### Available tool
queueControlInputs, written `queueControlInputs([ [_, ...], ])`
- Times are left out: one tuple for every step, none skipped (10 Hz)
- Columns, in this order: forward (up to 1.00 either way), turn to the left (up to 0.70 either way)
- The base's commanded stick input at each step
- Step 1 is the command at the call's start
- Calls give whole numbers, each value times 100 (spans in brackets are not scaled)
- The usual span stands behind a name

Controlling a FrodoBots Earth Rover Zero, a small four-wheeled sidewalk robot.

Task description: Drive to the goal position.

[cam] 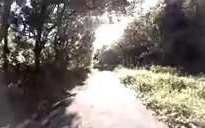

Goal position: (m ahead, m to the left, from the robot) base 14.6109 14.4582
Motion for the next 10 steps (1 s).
queueControlInputs([
  [100,1],
  [100,1],
  [100,1],
  [100,1],
  [100,1],
  [100,1],
  [100,1],
  [100,1],
  [100,1],
  [100,1],
])
